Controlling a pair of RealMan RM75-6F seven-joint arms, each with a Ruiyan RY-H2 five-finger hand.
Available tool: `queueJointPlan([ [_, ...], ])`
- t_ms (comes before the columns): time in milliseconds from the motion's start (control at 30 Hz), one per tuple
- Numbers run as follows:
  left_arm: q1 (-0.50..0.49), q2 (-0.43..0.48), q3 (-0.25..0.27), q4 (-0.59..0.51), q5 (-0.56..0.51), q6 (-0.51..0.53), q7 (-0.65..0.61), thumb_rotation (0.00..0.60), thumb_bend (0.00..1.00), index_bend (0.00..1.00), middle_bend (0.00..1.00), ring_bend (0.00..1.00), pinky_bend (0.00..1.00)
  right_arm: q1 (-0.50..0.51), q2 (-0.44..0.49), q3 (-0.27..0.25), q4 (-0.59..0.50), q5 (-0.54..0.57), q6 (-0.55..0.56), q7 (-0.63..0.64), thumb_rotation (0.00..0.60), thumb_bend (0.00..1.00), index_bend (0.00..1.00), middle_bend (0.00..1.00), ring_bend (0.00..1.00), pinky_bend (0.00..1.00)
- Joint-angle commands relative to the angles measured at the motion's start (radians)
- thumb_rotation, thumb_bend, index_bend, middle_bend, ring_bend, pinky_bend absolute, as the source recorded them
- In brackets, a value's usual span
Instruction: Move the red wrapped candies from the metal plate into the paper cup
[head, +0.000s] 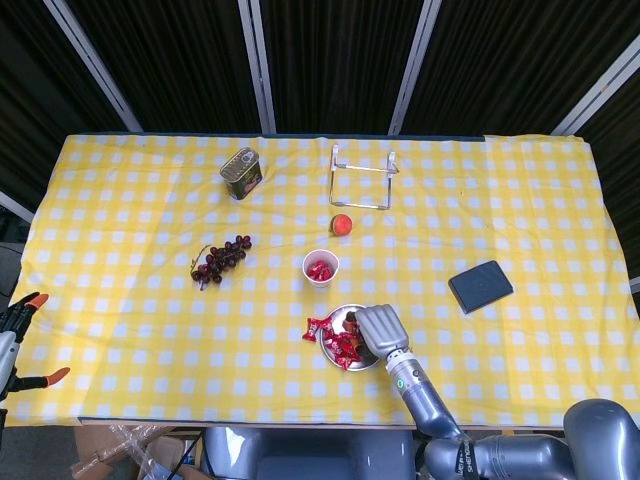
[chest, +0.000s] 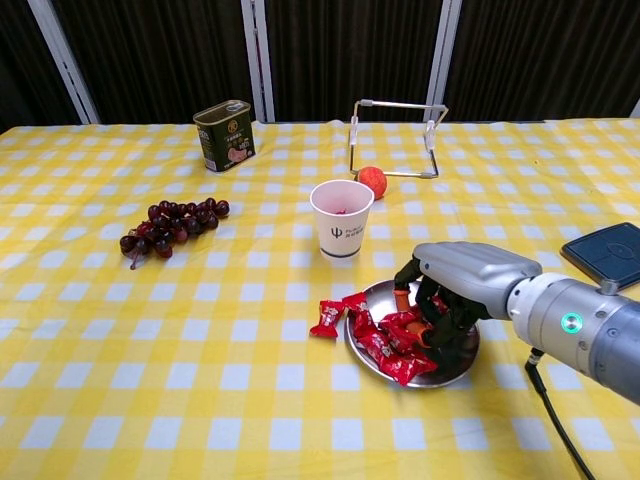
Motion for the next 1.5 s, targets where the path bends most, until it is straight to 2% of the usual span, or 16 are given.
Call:
queueJointPlan([
  [33,0.0,0.0,0.0,0.0,-0.001,-0.001,0.0,0.6,0.05,0.0,0.0,0.0,0.0,-0.003,-0.001,0.009,0.001,-0.004,-0.005,0.008,0.6,0.59,0.67,0.78,0.92,1.0],
  [367,-0.001,0.001,-0.002,-0.002,-0.005,-0.002,-0.001,0.6,0.05,0.0,0.0,0.0,0.0,0.0,0.04,0.067,-0.058,-0.005,0.002,0.011,0.6,0.6,0.67,0.78,0.92,1.0],
  [633,-0.001,0.002,0.0,-0.003,-0.001,-0.004,-0.002,0.6,0.05,0.0,0.0,0.0,0.0,0.026,0.097,0.149,-0.132,0.007,0.028,-0.016,0.6,0.6,0.67,0.78,0.92,1.0],
  [800,-0.002,0.003,-0.001,-0.002,-0.003,-0.007,-0.003,0.6,0.05,0.0,0.0,0.0,0.0,0.068,0.108,0.211,-0.131,0.045,0.025,-0.048,0.6,0.6,0.67,0.78,0.92,1.0],
  [1000,-0.006,0.006,-0.002,-0.004,-0.011,-0.018,-0.01,0.6,0.05,0.0,0.0,0.0,0.0,0.127,0.096,0.272,-0.085,0.092,0.011,-0.073,0.6,0.6,0.67,0.78,0.92,1.0],
  [1133,-0.009,0.01,-0.002,-0.006,-0.013,-0.024,-0.012,0.6,0.05,0.0,0.0,0.0,0.0,0.161,0.073,0.29,-0.027,0.12,-0.008,-0.077,0.6,0.6,0.67,0.78,0.92,1.0],
  [1367,-0.01,0.011,-0.004,-0.005,-0.02,-0.028,-0.015,0.6,0.05,0.0,0.0,0.0,0.0,0.2,0.021,0.285,0.083,0.162,-0.05,-0.069,0.6,0.6,0.67,0.78,0.92,1.0],
  [1500,-0.012,0.014,-0.003,-0.007,-0.022,-0.034,-0.015,0.6,0.05,0.0,0.0,0.0,0.0,0.207,-0.002,0.27,0.125,0.172,-0.067,-0.061,0.6,0.6,0.55,0.78,0.92,1.0],
])
